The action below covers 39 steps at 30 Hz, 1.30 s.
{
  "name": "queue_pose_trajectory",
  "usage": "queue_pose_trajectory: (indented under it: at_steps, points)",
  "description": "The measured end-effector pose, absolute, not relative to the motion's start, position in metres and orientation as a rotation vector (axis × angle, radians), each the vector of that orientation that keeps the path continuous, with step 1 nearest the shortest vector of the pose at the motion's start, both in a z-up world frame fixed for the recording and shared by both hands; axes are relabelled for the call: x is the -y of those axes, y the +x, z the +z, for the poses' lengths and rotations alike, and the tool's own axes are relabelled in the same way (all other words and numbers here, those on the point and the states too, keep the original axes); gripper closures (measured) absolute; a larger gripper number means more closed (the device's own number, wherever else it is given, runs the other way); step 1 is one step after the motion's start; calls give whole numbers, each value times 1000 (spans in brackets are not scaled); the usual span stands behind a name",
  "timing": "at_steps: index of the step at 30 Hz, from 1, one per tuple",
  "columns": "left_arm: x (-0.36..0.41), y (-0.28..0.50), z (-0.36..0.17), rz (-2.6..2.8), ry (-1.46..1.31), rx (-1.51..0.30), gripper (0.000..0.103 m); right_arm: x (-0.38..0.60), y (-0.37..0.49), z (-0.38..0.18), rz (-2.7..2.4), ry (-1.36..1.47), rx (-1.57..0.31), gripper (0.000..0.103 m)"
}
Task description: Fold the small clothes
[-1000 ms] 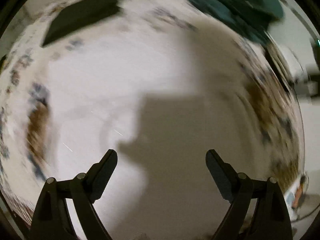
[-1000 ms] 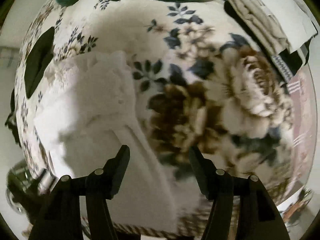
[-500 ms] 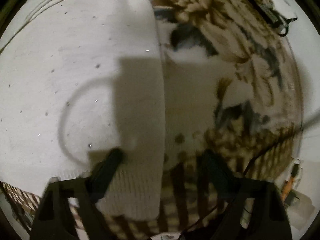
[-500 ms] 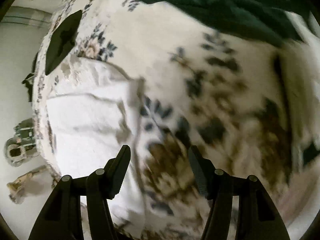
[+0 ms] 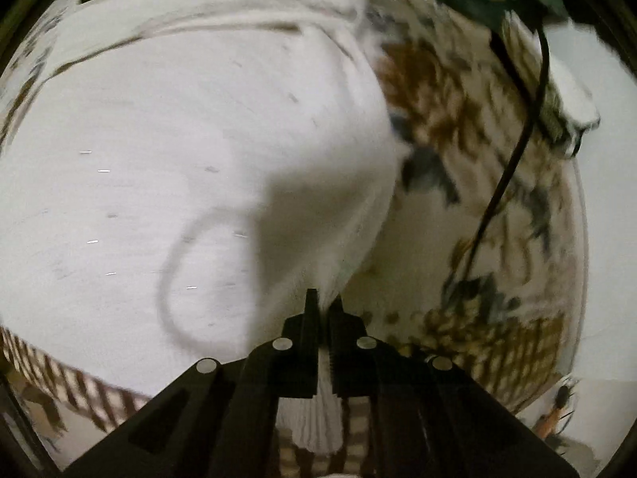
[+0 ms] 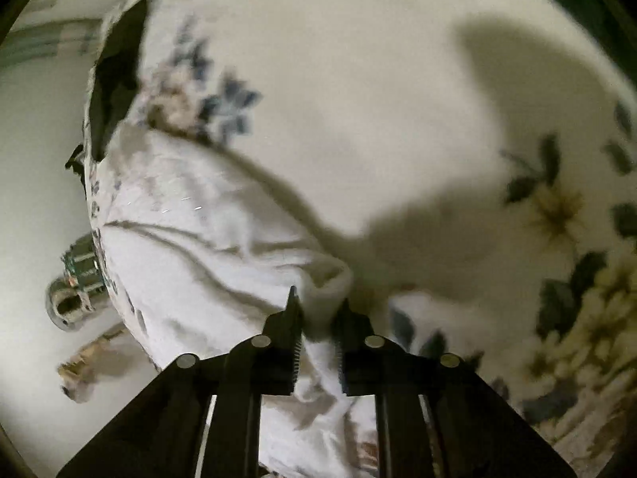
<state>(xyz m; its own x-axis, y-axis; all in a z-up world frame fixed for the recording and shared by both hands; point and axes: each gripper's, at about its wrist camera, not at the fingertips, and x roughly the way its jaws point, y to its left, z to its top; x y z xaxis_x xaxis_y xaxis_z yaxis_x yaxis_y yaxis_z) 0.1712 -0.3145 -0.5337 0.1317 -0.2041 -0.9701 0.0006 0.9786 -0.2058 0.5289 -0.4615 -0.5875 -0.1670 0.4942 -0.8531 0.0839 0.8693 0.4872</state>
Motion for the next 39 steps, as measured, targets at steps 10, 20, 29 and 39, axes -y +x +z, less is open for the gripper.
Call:
queue_pose_trajectory:
  at_steps: [10, 20, 29, 39]
  points:
    - [132, 165, -452, 55, -443, -1280, 101, 365, 545, -464, 409, 345, -1623, 92]
    - [-44, 149, -483, 263, -647, -1230, 101, 118, 571, -459, 405, 155, -1595, 92]
    - [-121, 132, -553, 300, -786, -1275, 101, -29, 576, -522, 322, -13, -1610, 93]
    - [-168, 121, -567, 283, -936, -1399, 87, -5, 582, -532, 407, 313, -1663, 49]
